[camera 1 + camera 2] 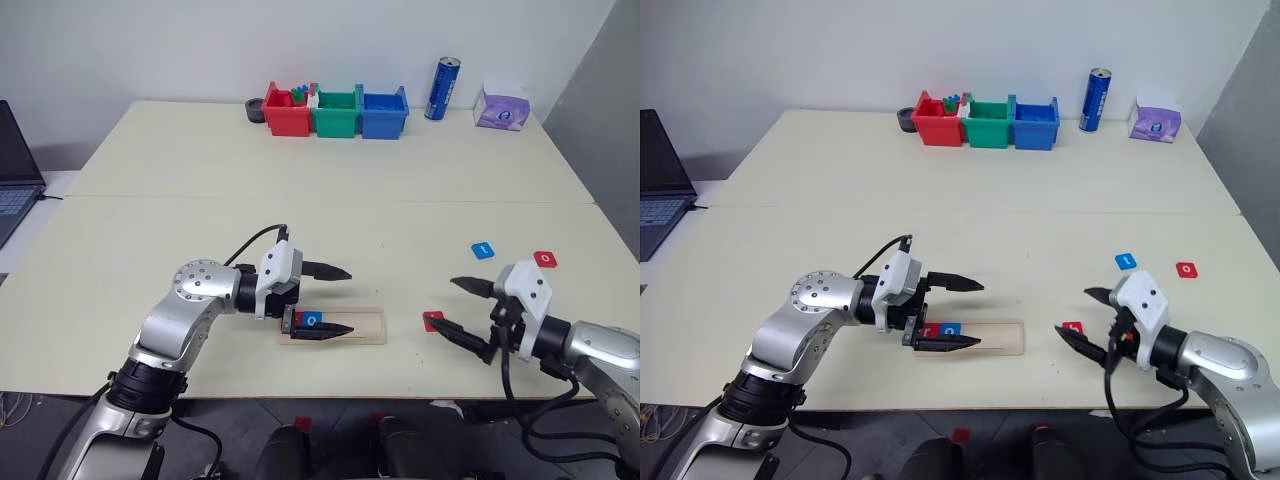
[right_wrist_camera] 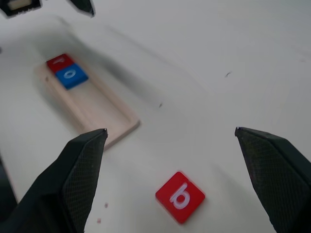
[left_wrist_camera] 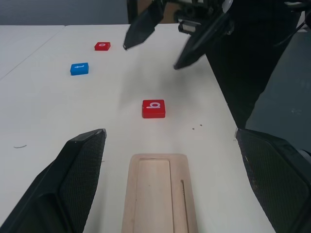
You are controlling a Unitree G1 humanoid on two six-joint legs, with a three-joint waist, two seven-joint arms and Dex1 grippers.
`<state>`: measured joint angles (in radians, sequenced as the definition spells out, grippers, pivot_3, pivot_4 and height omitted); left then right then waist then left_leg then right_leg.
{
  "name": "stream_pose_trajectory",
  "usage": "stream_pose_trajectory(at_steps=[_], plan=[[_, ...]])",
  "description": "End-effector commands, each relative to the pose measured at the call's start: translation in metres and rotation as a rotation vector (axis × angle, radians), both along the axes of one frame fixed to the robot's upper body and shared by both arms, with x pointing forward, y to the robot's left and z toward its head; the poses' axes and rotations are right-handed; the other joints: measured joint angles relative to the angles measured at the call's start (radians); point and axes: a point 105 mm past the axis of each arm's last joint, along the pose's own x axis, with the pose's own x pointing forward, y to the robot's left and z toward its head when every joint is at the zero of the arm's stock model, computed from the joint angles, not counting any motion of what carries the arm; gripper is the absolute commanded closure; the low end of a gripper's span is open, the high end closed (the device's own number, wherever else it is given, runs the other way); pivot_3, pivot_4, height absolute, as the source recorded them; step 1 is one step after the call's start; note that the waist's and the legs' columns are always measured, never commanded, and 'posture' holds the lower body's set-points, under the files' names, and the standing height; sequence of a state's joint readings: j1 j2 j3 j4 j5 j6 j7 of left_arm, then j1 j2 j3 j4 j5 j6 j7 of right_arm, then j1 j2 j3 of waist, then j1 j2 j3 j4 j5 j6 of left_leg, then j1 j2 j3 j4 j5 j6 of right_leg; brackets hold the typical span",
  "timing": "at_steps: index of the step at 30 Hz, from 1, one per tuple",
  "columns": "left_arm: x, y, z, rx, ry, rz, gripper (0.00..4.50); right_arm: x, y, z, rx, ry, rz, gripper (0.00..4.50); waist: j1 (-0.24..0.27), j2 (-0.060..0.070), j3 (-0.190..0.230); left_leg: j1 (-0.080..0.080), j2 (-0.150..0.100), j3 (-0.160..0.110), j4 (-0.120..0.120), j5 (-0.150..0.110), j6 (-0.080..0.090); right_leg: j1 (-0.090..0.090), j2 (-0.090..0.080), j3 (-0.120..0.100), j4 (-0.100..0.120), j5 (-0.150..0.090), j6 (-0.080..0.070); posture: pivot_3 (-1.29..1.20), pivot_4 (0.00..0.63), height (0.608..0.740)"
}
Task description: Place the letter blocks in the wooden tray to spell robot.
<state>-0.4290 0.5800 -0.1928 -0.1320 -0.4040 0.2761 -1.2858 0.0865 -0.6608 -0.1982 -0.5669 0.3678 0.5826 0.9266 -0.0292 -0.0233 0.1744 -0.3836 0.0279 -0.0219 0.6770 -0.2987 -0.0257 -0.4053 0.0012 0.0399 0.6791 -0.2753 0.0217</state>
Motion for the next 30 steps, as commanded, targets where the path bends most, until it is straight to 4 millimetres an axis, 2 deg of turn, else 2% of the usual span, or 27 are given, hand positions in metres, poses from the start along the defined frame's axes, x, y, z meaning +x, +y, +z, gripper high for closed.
stream_pose_trajectory(at_steps=[1,10,18,30], plan=[[-0.002,-0.007,0.005,0.003,-0.063,-0.061,0.00,0.006,0.002,-0.006,-0.074,-0.127,0.161,0.02,-0.003,0.000,0.000,0.001,0.000,0.001,0.000,0.000,0.000,0.000,0.000,0.000,0.000,0.000,0.000,0.00,0.150,0.740],[0.000,-0.011,0.003,0.015,-0.084,-0.109,0.00,0.031,-0.007,-0.021,-0.112,-0.149,0.254,0.02,0.000,0.000,0.001,0.002,0.000,0.001,0.001,0.000,0.000,0.000,0.001,0.001,0.002,0.000,-0.001,0.00,0.150,0.740],[-0.002,-0.012,-0.001,0.020,-0.083,-0.124,0.00,0.026,-0.016,-0.044,-0.129,-0.018,0.283,0.02,0.001,0.000,0.001,0.001,0.000,0.000,0.001,0.000,0.000,0.000,0.000,0.001,0.002,0.001,-0.001,0.00,0.150,0.740],[-0.007,-0.011,-0.005,0.028,-0.070,-0.141,0.00,0.037,-0.009,-0.045,-0.097,-0.006,0.252,0.02,0.001,0.000,0.001,0.001,0.001,-0.001,0.001,0.000,0.000,0.000,0.000,0.001,0.002,0.001,-0.001,0.00,0.150,0.740]])
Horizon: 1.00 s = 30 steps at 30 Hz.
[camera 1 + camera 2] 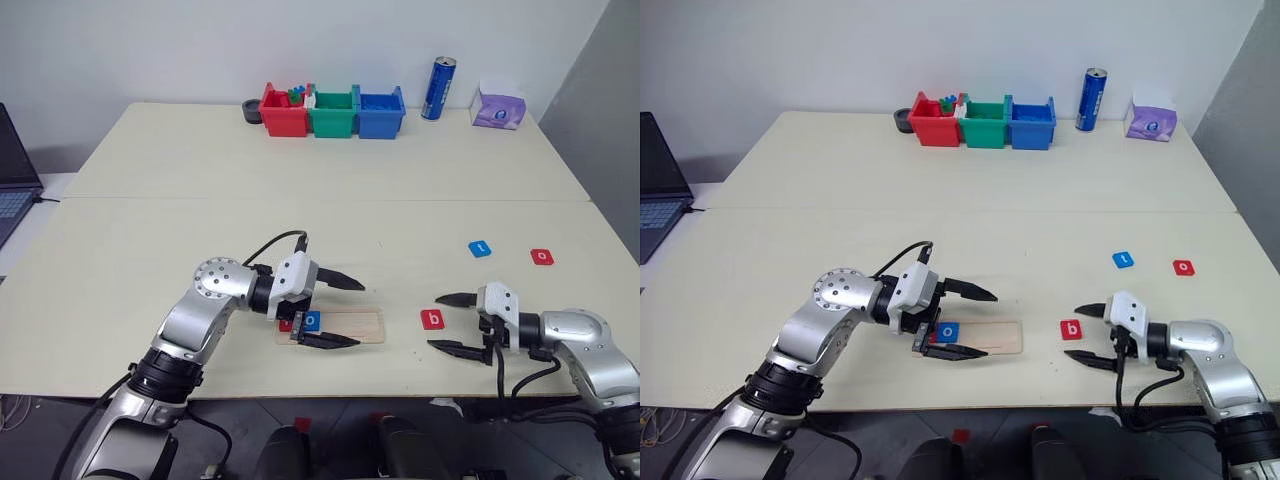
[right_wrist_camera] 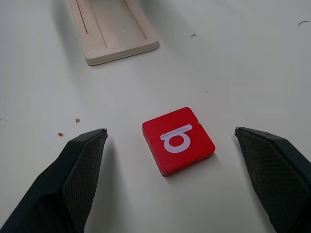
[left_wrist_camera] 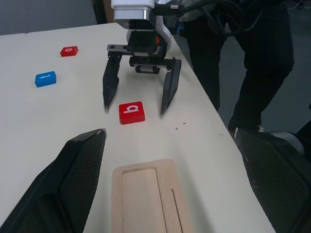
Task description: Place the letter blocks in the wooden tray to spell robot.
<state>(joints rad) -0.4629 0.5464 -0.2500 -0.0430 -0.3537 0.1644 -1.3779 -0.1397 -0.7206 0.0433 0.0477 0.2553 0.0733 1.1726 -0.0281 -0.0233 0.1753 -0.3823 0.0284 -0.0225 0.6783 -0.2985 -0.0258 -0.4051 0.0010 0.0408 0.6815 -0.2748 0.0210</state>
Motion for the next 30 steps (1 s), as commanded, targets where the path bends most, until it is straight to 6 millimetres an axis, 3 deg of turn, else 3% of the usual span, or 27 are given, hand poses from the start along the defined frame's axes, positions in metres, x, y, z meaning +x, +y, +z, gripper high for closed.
stream_pose_trajectory(at_steps=[1,3,9,13,16,23,30], plan=[[-0.004,-0.003,0.007,-0.011,-0.041,-0.027,0.00,0.005,0.005,0.006,0.013,-0.028,0.004,0.39,0.000,0.000,0.000,0.000,0.000,0.000,0.000,0.000,0.000,0.000,0.000,0.000,0.000,0.000,0.000,0.00,0.150,0.740],[-0.003,-0.002,0.007,-0.011,-0.041,-0.026,0.00,0.005,0.005,0.006,0.010,-0.025,0.007,0.91,0.000,0.000,0.000,0.000,0.000,0.000,0.000,0.000,0.000,0.000,0.000,0.000,0.000,0.000,0.000,0.00,0.150,0.740],[-0.004,-0.002,0.006,-0.012,-0.040,-0.024,0.00,0.003,0.000,0.006,-0.003,-0.016,0.010,3.03,0.000,0.000,0.000,0.000,0.000,0.000,0.000,0.000,0.000,0.000,0.000,0.000,0.000,0.000,0.000,0.00,0.150,0.740],[-0.004,-0.001,0.006,-0.014,-0.040,-0.021,0.00,0.003,-0.002,0.009,-0.019,-0.025,0.023,3.04,0.000,0.000,0.000,0.000,0.000,0.000,0.000,0.000,0.000,0.000,0.000,0.000,0.000,0.000,0.000,0.00,0.150,0.740],[-0.001,0.005,0.008,-0.019,-0.049,0.006,0.00,0.005,0.007,0.024,0.008,-0.047,0.047,3.04,0.000,0.000,0.000,0.000,0.000,0.000,0.000,0.000,0.000,0.000,0.000,0.000,0.000,0.000,0.000,0.00,0.150,0.740],[0.009,0.047,0.010,0.026,-0.063,0.104,0.00,0.003,0.064,0.061,0.114,-0.067,0.171,3.04,-0.004,0.001,0.000,0.001,0.002,-0.002,0.000,0.000,0.000,0.000,0.002,0.000,0.001,0.001,-0.001,0.00,0.150,0.740],[-0.003,0.069,0.010,0.052,-0.036,0.143,0.00,0.007,0.109,0.048,0.159,-0.037,0.221,3.04,0.003,0.000,0.001,-0.001,0.001,-0.001,0.000,0.000,0.000,0.000,-0.001,-0.001,0.000,0.001,-0.001,0.00,0.150,0.740]])
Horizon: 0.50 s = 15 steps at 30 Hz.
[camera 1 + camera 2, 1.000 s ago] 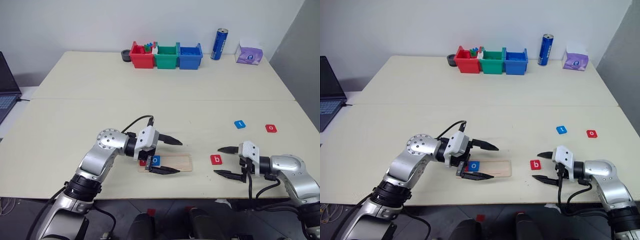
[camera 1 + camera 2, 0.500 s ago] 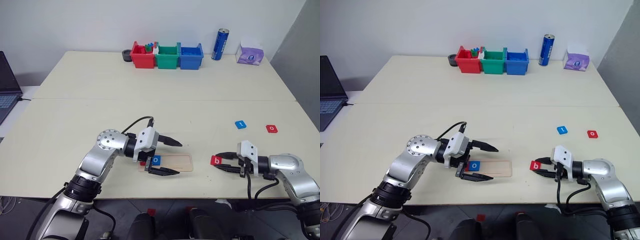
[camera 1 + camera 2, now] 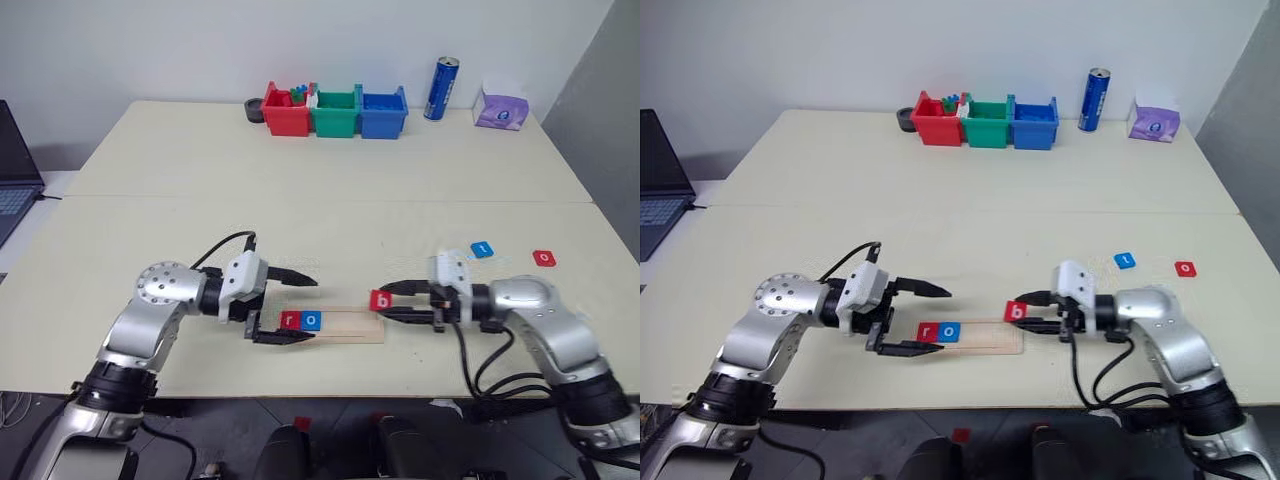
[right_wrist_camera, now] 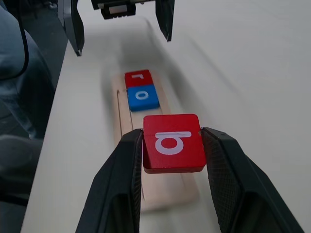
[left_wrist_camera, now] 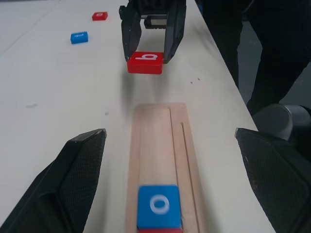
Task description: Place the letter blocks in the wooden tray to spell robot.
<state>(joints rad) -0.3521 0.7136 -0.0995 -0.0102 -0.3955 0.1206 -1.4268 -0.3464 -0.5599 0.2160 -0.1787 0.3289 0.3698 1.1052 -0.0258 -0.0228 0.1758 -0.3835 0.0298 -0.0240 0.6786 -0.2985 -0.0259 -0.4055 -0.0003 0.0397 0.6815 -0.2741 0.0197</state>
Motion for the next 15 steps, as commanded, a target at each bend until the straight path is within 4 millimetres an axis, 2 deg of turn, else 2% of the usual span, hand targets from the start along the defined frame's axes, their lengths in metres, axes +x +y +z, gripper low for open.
stream_pose_trajectory(at_steps=[1,8,15], plan=[[-0.008,0.006,0.013,0.003,-0.046,-0.011,0.00,0.004,0.014,0.001,0.000,-0.040,0.019,3.04,0.001,0.000,0.000,0.000,0.000,0.000,0.000,0.000,0.000,0.000,0.000,0.000,0.000,0.000,0.000,0.00,0.150,0.740],[-0.012,0.022,0.009,0.060,-0.036,0.022,0.00,0.005,0.031,-0.006,-0.012,-0.052,0.043,3.04,0.000,0.000,0.000,0.000,-0.001,0.001,0.000,0.000,0.000,0.000,0.000,-0.001,0.000,0.000,0.000,0.00,0.150,0.740],[-0.011,0.028,0.009,0.070,-0.040,0.044,0.00,0.007,0.042,-0.019,-0.029,-0.036,0.047,3.04,-0.001,0.000,0.000,0.000,0.000,0.001,0.000,0.000,0.000,0.000,0.001,-0.002,0.001,0.000,0.000,0.00,0.150,0.740]])
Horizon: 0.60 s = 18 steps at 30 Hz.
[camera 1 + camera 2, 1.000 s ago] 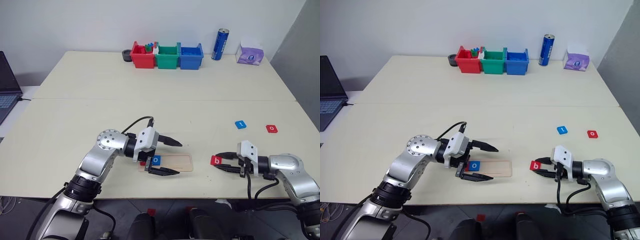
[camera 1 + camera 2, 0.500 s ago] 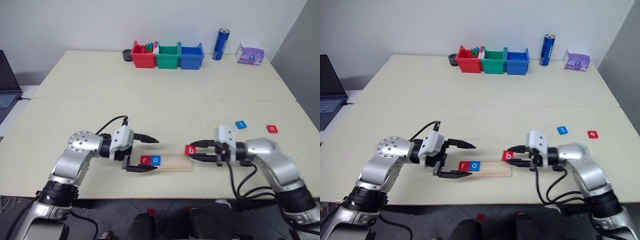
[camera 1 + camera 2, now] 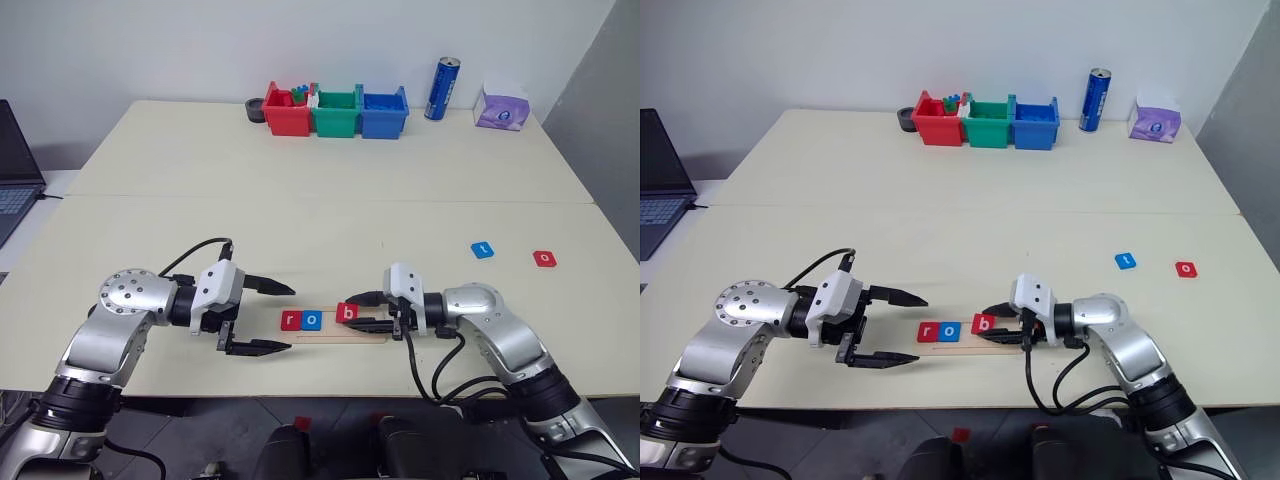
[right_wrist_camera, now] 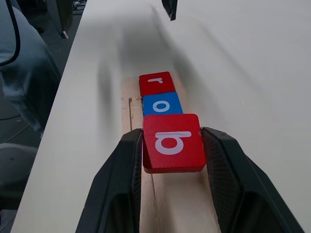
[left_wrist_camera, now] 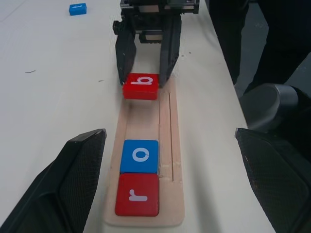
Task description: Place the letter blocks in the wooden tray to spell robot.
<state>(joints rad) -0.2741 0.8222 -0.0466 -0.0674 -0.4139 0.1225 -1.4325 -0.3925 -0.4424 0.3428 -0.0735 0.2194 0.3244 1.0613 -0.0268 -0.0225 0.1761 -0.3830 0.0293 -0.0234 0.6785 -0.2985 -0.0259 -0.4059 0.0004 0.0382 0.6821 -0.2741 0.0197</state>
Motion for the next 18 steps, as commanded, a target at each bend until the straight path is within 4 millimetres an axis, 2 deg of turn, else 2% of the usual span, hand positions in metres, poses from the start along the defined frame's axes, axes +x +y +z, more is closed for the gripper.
stream_pose_trajectory(at_steps=[1,9,18], plan=[[0.000,0.003,0.007,-0.007,-0.036,0.002,0.00,0.005,0.008,0.004,0.000,-0.047,0.010,3.04,0.000,0.000,0.000,0.000,0.000,0.000,0.000,0.000,0.000,0.000,0.000,0.000,0.000,0.000,0.000,0.00,0.150,0.740],[0.001,-0.003,0.007,-0.010,-0.034,-0.015,0.00,0.015,0.022,0.003,0.011,-0.036,-0.010,3.04,-0.001,0.000,0.000,0.000,0.000,0.000,0.000,0.000,0.000,0.000,0.000,0.000,0.000,0.000,0.000,0.00,0.150,0.740],[0.001,-0.006,0.009,-0.014,-0.040,-0.015,0.00,0.011,0.027,-0.001,0.000,-0.029,0.024,3.04,-0.001,0.000,0.000,0.000,0.000,0.000,0.000,0.000,0.000,0.000,0.000,0.000,0.000,0.000,0.000,0.00,0.150,0.740]])
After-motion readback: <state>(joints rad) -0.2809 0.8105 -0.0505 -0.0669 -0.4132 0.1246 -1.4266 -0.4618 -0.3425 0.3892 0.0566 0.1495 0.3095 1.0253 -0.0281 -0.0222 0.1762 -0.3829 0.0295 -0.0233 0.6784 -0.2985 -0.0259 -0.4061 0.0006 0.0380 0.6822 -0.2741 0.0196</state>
